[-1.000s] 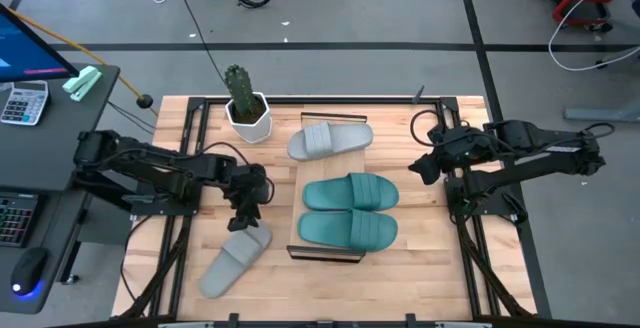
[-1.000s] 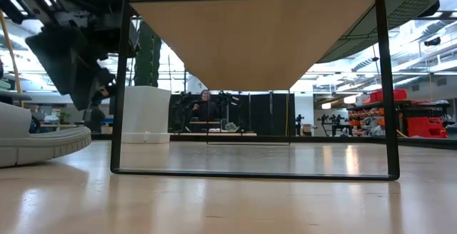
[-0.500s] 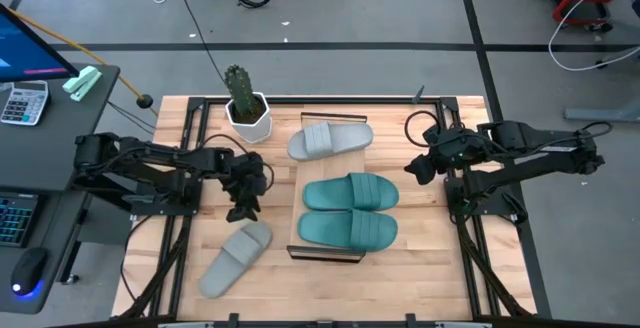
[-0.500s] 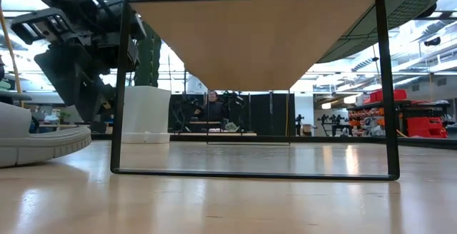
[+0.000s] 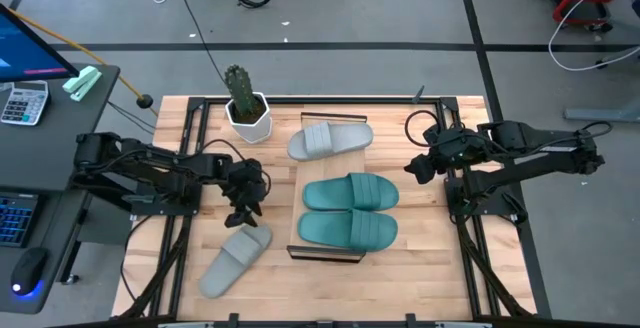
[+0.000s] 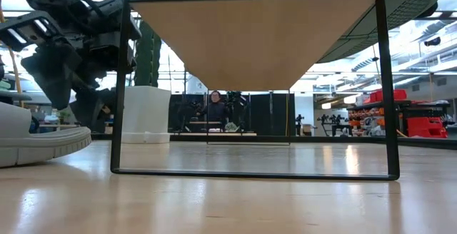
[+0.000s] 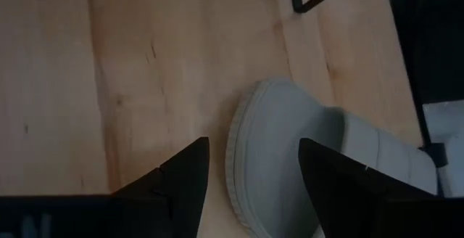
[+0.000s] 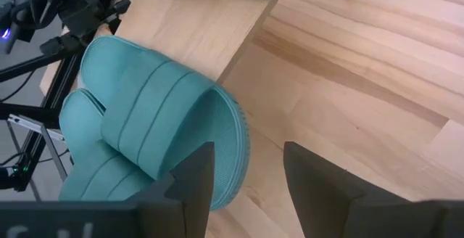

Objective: Pick and place slides into the shelf
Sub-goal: Put the gray slipper on the shelf

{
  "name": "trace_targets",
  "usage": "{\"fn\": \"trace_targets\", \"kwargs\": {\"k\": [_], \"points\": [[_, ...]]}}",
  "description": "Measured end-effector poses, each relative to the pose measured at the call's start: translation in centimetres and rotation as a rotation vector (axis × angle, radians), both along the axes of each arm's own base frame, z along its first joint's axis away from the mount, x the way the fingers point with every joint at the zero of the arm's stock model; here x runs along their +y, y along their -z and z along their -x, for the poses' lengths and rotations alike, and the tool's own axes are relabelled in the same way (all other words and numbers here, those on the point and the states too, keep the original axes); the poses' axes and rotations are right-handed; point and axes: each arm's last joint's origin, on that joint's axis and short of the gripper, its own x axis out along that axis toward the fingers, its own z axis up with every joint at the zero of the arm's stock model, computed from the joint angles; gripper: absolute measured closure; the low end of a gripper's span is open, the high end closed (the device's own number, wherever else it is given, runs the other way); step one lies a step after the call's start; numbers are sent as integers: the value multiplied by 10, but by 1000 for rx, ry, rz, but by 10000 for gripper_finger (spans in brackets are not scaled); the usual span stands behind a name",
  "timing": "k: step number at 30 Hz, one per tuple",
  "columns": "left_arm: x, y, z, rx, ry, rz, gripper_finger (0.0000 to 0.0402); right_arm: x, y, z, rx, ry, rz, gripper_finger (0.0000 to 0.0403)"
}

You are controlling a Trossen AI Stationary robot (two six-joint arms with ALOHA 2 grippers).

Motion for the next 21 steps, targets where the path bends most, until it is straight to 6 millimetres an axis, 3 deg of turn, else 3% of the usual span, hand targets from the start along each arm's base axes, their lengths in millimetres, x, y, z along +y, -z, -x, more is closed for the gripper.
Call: {"fn": "trace_targets", "kwargs": {"k": [6,21], "points": [[-10,2,-5,-32,36,-32,183,0,0,0,0,1,0,230],[-25,33,-20,26,116,-12,184,0,0,0,-2,5,-12,230]]}}
